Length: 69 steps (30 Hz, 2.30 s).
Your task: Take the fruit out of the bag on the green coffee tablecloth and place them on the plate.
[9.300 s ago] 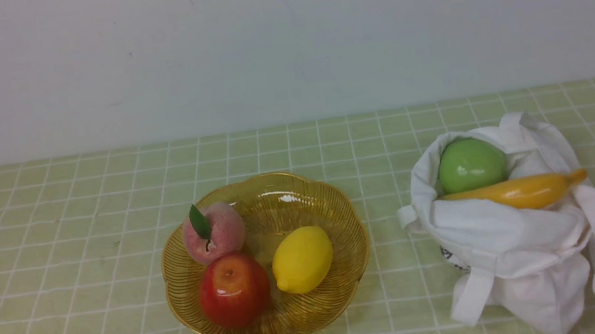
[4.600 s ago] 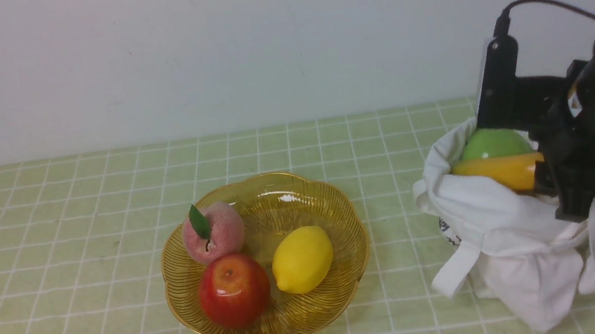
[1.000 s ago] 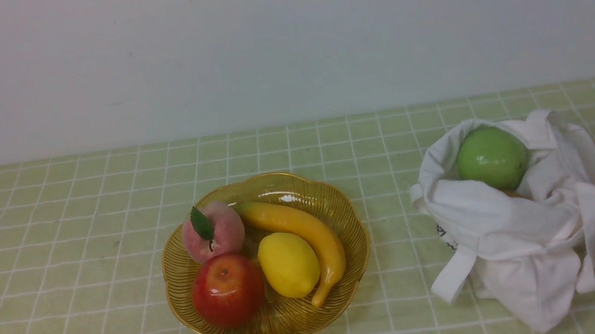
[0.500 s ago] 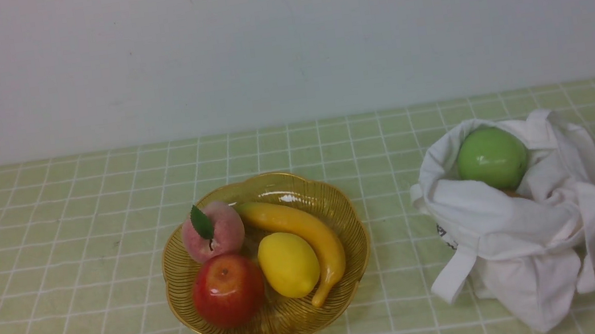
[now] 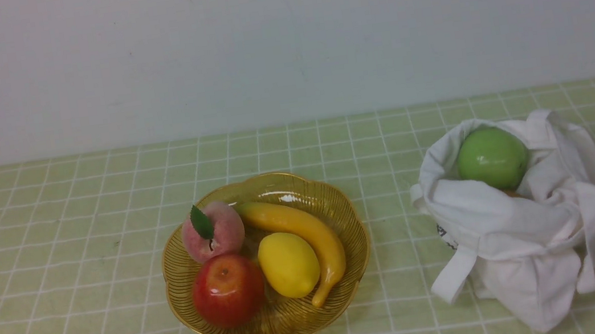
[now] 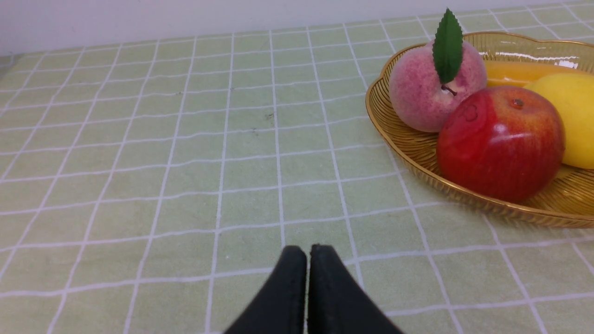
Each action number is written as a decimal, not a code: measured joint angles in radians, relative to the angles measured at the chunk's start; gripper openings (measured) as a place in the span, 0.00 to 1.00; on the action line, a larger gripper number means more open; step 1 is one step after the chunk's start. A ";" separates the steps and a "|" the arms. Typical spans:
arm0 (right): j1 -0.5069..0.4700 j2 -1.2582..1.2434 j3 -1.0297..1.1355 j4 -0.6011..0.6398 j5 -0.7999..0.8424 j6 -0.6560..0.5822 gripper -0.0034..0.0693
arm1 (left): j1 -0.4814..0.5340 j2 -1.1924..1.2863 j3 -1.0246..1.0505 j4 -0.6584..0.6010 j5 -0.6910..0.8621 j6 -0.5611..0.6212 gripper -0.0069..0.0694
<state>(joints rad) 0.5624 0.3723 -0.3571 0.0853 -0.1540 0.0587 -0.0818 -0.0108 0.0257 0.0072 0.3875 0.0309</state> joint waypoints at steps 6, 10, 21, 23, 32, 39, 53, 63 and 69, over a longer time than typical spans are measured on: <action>-0.081 -0.055 0.027 0.035 0.170 -0.098 0.03 | 0.000 0.000 0.000 0.000 0.000 0.000 0.08; -0.258 -0.141 0.106 0.029 0.261 -0.111 0.03 | 0.000 0.000 0.000 0.000 0.000 0.000 0.08; -0.565 -0.379 0.384 -0.062 0.488 -0.138 0.03 | 0.000 0.000 0.000 0.000 0.000 0.000 0.08; -0.565 -0.379 0.383 -0.064 0.516 -0.138 0.03 | 0.000 0.000 0.000 0.000 0.000 0.000 0.08; -0.565 -0.379 0.380 -0.059 0.533 -0.138 0.03 | 0.000 0.000 0.000 0.000 0.000 0.000 0.08; -0.565 -0.379 0.380 -0.058 0.535 -0.137 0.03 | 0.000 0.000 0.000 0.000 0.000 0.000 0.08; -0.565 -0.379 0.380 -0.058 0.535 -0.137 0.03 | 0.000 0.000 0.000 0.000 0.000 0.000 0.08; -0.565 -0.379 0.380 -0.058 0.535 -0.137 0.03 | 0.000 0.000 0.000 0.000 0.000 0.000 0.08; -0.565 -0.379 0.380 -0.058 0.535 -0.137 0.03 | 0.000 0.000 0.000 0.000 0.000 0.000 0.08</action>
<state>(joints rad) -0.0028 -0.0070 0.0227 0.0270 0.3814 -0.0787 -0.0818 -0.0108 0.0257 0.0072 0.3875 0.0309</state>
